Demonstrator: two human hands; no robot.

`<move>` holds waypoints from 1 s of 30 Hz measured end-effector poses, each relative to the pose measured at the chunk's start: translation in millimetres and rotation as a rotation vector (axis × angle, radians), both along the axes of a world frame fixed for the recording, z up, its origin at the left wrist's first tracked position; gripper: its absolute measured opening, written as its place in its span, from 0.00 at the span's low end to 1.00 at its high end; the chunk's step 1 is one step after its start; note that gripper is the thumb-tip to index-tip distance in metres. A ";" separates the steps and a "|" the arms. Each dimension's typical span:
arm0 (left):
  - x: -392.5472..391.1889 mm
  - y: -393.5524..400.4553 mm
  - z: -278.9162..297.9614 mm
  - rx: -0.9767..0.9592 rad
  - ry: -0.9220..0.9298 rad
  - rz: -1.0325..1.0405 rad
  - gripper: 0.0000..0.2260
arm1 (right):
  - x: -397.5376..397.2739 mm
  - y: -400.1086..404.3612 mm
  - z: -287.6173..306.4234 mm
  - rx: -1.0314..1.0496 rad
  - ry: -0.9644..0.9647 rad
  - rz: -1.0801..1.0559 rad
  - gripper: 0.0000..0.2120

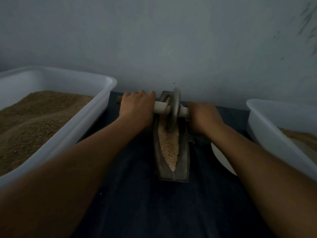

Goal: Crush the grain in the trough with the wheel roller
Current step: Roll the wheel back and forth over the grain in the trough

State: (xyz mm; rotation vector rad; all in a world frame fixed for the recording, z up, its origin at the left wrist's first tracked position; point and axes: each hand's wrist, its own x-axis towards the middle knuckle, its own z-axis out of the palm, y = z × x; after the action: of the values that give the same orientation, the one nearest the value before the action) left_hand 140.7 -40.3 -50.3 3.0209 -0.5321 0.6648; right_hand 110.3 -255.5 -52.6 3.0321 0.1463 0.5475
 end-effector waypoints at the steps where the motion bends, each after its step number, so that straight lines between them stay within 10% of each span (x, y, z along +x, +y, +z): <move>1: -3.2 1.8 -1.2 -0.003 0.009 -0.005 0.18 | -4.8 0.6 -1.6 -0.024 -0.043 0.016 0.11; 30: -47.7 19.8 -2.9 -0.001 0.111 -0.084 0.27 | -63.8 7.7 -14.2 -0.094 -0.278 0.109 0.11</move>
State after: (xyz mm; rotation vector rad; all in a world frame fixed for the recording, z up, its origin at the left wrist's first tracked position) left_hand 92.9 -20.5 -53.2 2.9927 -0.6497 0.4896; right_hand 46.5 -247.8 -66.8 2.8330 0.3148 0.9340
